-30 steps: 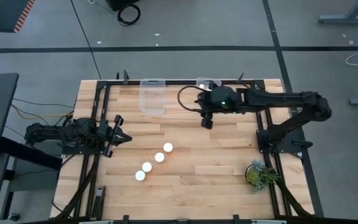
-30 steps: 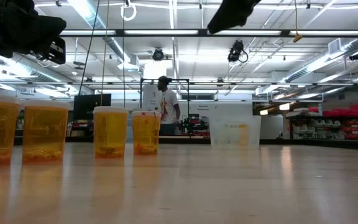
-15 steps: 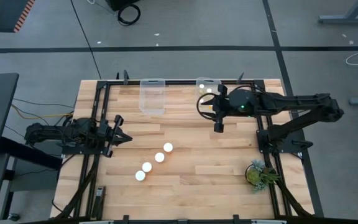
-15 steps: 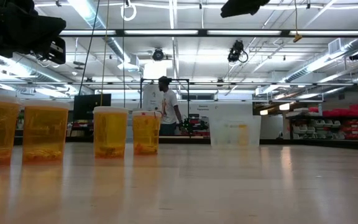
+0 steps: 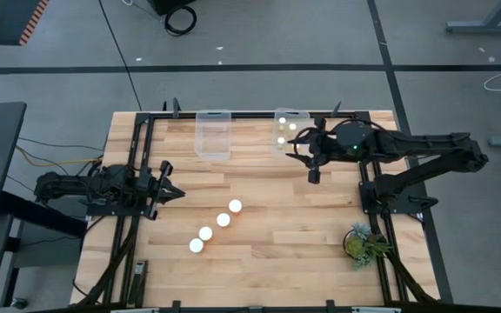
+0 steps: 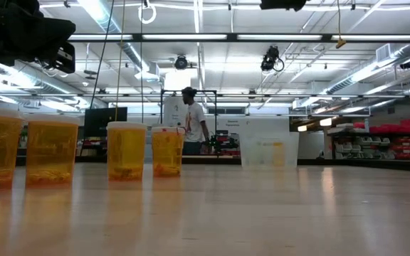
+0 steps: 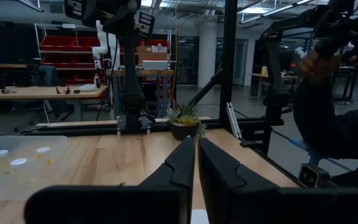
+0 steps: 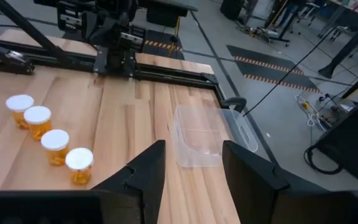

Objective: Pick and place medicine bottles into bin by pill shape (circle, oval)
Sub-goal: Put the top big orange pill bottle into the left transparent bin

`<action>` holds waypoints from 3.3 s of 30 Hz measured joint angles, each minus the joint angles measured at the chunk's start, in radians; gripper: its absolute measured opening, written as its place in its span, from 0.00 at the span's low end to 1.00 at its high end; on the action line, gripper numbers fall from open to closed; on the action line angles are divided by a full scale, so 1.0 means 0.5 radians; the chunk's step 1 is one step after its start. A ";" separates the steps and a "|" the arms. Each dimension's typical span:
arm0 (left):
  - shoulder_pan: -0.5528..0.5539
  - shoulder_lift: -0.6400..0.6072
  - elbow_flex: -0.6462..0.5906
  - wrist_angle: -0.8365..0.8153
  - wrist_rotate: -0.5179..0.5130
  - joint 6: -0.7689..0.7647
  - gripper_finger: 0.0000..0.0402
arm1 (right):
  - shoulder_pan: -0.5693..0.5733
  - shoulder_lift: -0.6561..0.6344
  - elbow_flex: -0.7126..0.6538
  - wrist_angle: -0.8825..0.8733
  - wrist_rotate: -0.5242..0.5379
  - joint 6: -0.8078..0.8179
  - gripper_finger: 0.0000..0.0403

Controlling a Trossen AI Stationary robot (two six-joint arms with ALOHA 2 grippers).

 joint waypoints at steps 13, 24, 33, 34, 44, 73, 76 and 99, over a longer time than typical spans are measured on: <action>-0.001 0.000 0.000 0.019 0.000 -0.481 0.09 | -0.001 0.008 0.000 -0.033 -0.006 -0.024 0.41; 0.001 0.049 0.008 0.134 -0.430 -0.681 0.04 | -0.002 0.009 0.000 -0.024 -0.003 -0.037 0.41; 0.001 0.598 0.294 0.131 -0.451 -0.616 0.02 | -0.002 0.009 0.000 0.005 0.000 -0.036 0.41; 0.001 0.684 0.336 0.135 -0.468 -0.613 0.03 | -0.002 0.009 0.000 0.005 0.000 -0.036 0.41; 0.002 1.418 0.652 0.132 -0.788 -0.694 0.03 | -0.004 -0.058 0.036 0.007 0.133 -0.188 0.41; -0.094 2.670 1.581 -0.724 -0.507 -0.756 0.51 | -0.002 -0.185 0.036 -0.229 0.129 -0.157 0.41; -0.118 2.746 1.692 -0.734 -0.509 -0.651 0.59 | -0.002 -0.185 0.035 -0.229 0.128 -0.157 0.41; -0.139 3.551 2.646 -1.661 -0.482 -0.419 0.70 | -0.002 -0.185 -0.001 -0.219 0.121 -0.157 0.41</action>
